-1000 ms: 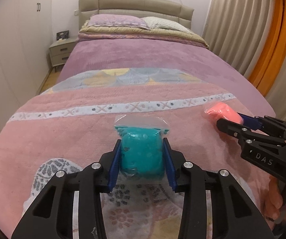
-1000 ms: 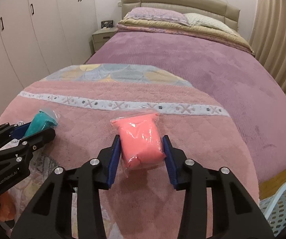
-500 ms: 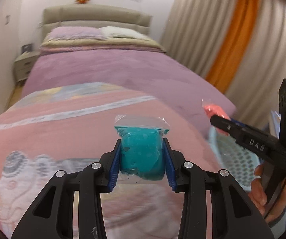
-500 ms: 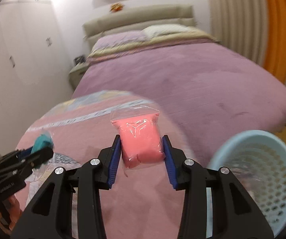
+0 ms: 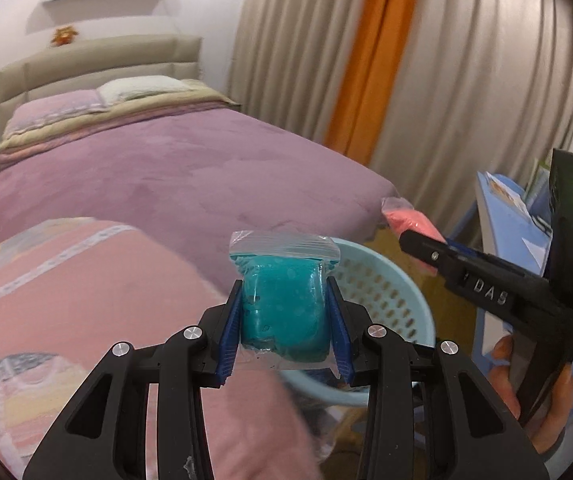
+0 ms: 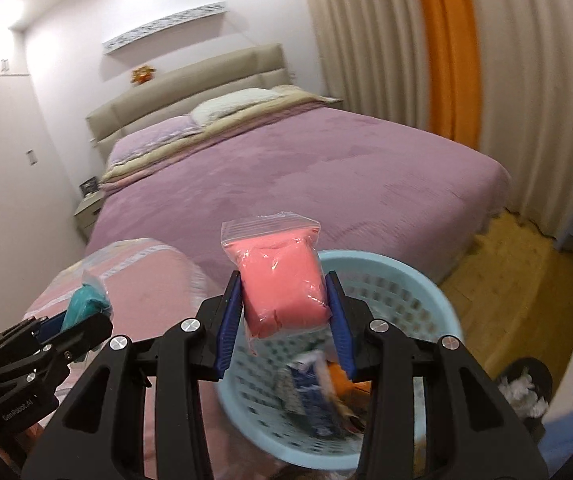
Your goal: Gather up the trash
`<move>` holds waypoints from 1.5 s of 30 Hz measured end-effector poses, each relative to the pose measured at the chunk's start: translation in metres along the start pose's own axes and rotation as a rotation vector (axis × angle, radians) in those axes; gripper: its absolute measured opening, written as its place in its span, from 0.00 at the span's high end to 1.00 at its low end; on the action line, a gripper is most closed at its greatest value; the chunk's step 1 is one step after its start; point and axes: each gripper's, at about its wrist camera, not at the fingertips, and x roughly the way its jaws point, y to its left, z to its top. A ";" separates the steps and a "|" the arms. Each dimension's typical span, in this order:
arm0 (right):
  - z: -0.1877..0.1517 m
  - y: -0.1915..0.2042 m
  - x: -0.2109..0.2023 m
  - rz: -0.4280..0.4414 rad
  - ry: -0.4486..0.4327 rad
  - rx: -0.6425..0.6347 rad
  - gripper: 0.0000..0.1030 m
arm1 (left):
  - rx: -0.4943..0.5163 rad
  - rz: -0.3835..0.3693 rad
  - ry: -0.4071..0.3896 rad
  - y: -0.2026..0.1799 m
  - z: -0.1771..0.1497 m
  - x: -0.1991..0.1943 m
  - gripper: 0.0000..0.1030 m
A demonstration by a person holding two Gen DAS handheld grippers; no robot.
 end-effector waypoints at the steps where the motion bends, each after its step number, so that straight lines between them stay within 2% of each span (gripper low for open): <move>1: -0.001 -0.008 0.001 -0.017 0.010 0.012 0.63 | 0.007 -0.004 0.013 -0.008 0.001 0.011 0.64; 9: -0.017 -0.072 0.018 -0.067 0.112 0.119 0.61 | 0.001 0.008 0.094 -0.020 -0.003 0.062 0.63; 11: -0.021 -0.074 0.018 -0.066 0.120 0.127 0.61 | -0.004 0.011 0.096 -0.020 -0.004 0.068 0.57; 13: -0.026 -0.077 0.020 -0.065 0.133 0.144 0.56 | -0.012 0.007 0.092 -0.017 -0.003 0.070 0.35; 14: -0.026 -0.079 0.021 -0.062 0.136 0.151 0.54 | -0.015 0.005 0.086 -0.020 -0.005 0.066 0.32; 16: -0.028 -0.085 0.022 -0.059 0.134 0.158 0.50 | -0.016 0.001 0.075 -0.022 -0.007 0.063 0.29; 21: -0.030 -0.080 0.018 -0.045 0.128 0.152 0.50 | -0.027 0.013 0.049 -0.015 -0.011 0.043 0.26; 32: -0.034 -0.022 -0.024 0.016 0.044 0.043 0.50 | -0.060 0.101 -0.131 0.010 -0.019 -0.052 0.20; 36: -0.040 0.005 -0.039 0.043 0.001 0.011 0.43 | -0.053 0.136 -0.187 0.017 -0.029 -0.084 0.18; 39: -0.047 0.031 -0.053 0.009 -0.053 -0.044 0.36 | -0.042 0.228 -0.234 0.025 -0.047 -0.101 0.14; 45: -0.063 0.061 -0.074 -0.027 -0.174 -0.090 0.34 | -0.054 0.356 -0.259 0.051 -0.084 -0.089 0.13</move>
